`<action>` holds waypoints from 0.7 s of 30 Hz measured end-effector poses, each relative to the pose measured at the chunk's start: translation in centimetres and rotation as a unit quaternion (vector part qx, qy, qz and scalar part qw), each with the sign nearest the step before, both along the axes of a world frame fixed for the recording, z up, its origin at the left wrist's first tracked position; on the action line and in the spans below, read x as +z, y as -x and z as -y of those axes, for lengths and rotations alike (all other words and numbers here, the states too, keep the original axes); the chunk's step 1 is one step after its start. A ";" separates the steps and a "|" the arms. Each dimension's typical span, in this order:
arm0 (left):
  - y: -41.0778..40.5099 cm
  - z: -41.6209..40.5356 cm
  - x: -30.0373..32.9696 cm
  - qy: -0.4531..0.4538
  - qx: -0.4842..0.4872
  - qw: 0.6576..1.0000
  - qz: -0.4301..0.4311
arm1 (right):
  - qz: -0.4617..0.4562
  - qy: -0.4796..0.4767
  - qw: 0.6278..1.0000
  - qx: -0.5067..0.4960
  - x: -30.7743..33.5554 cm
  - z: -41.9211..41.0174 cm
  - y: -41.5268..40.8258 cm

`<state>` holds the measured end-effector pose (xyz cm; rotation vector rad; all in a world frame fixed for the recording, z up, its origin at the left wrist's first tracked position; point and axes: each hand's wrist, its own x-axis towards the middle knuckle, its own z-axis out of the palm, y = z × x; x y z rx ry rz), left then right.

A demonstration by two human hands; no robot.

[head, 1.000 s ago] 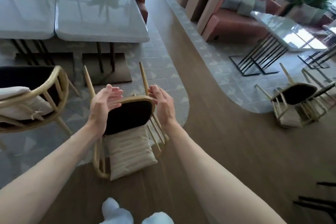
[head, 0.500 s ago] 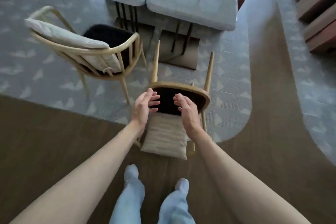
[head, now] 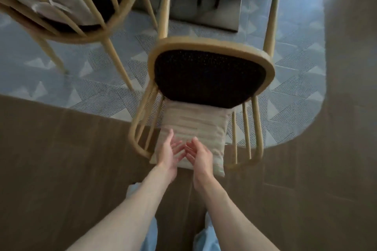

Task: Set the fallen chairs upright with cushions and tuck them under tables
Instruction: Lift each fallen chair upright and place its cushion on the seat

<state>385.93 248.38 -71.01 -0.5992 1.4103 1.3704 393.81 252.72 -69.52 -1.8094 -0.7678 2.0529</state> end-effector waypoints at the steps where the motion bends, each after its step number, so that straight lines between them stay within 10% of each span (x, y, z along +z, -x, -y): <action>1: -0.4 0.2 -3.1 0.008 0.009 1.000 0.010 | -0.001 0.021 0.999 -0.028 -3.1 0.1 -0.4; 11: -4.8 6.7 -26.4 0.106 0.022 0.989 0.103 | -0.008 0.206 0.958 -0.196 -26.5 5.9 -6.6; 21: -5.9 8.3 -35.3 -0.023 0.033 0.998 0.047 | -0.086 0.137 0.968 -0.193 -35.0 5.8 -8.8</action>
